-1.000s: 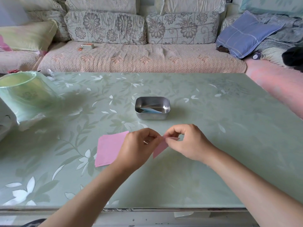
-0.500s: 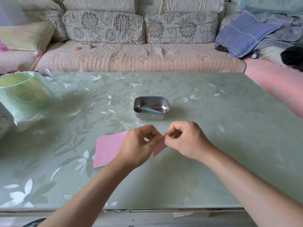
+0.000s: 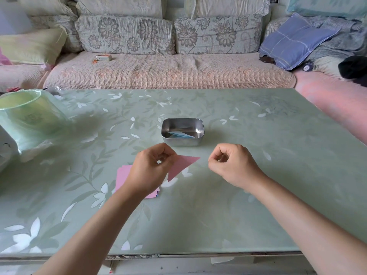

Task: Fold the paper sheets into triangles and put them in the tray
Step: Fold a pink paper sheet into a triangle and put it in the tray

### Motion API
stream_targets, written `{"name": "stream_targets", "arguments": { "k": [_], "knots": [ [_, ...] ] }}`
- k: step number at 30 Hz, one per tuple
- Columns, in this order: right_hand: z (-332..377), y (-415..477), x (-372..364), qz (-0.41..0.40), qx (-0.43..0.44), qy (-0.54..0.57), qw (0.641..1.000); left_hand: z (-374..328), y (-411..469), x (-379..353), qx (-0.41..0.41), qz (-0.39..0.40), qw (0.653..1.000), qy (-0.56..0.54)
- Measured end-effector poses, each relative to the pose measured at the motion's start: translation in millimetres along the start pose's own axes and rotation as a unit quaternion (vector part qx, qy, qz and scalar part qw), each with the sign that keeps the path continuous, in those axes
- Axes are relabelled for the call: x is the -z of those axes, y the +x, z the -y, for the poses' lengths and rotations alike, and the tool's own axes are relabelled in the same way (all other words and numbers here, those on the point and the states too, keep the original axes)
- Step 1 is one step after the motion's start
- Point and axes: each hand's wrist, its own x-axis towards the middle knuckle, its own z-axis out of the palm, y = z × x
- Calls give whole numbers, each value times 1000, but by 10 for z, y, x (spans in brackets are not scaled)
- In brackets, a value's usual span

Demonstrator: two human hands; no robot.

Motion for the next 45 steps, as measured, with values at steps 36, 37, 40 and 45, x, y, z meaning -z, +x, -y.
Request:
{"name": "stream_targets", "arguments": {
  "k": [36, 37, 40, 45],
  "knots": [
    [121, -4, -23, 62, 74, -6, 995, -27, 41, 120, -104, 35, 980, 169],
    [115, 1, -16, 57, 70, -4, 996, -11, 56, 144, -89, 24, 981, 168],
    [81, 18, -3, 44, 53, 19, 997, 15, 43, 101, -37, 9, 997, 74],
    [88, 6, -53, 39, 42, 66, 996, -74, -63, -205, 49, 5, 994, -100]
  ]
}}
